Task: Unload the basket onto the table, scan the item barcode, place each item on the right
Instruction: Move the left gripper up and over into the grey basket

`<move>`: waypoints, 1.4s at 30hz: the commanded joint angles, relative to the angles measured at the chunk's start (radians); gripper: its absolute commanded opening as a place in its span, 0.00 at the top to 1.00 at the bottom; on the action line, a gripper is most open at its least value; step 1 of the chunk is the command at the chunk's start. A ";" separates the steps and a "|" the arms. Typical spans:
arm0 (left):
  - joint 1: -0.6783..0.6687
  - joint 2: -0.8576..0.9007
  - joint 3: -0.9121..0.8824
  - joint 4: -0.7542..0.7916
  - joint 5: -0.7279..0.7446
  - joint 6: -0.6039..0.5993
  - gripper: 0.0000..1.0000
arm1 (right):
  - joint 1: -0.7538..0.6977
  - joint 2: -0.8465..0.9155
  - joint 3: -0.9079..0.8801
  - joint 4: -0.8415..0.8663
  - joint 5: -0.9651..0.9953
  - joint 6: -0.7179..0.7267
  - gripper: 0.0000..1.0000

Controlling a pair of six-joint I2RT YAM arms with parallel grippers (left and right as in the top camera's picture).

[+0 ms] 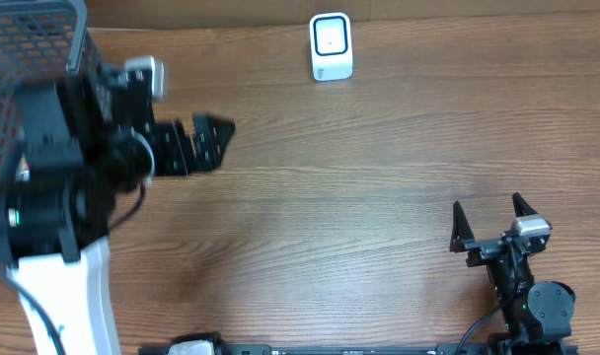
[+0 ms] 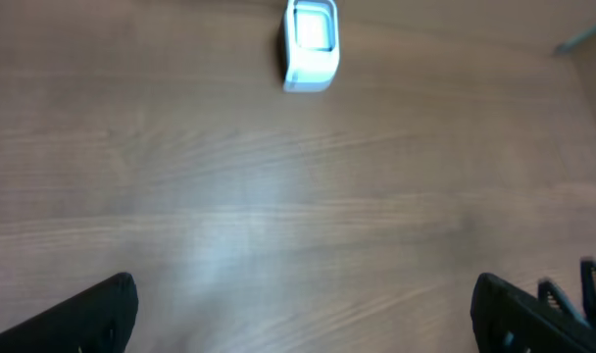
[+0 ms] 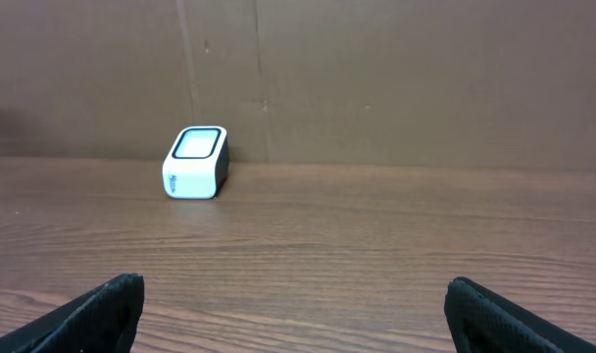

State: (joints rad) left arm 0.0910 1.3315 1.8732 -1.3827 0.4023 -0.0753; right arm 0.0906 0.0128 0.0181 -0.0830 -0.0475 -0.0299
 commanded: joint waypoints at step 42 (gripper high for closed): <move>0.569 0.455 0.483 0.174 -0.354 -0.216 0.00 | -0.002 -0.010 -0.010 0.002 0.002 -0.003 0.00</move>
State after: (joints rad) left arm 0.6315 1.7603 2.3440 -1.2041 0.0803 -0.2859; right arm 0.0906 0.0128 0.0181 -0.0834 -0.0471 -0.0303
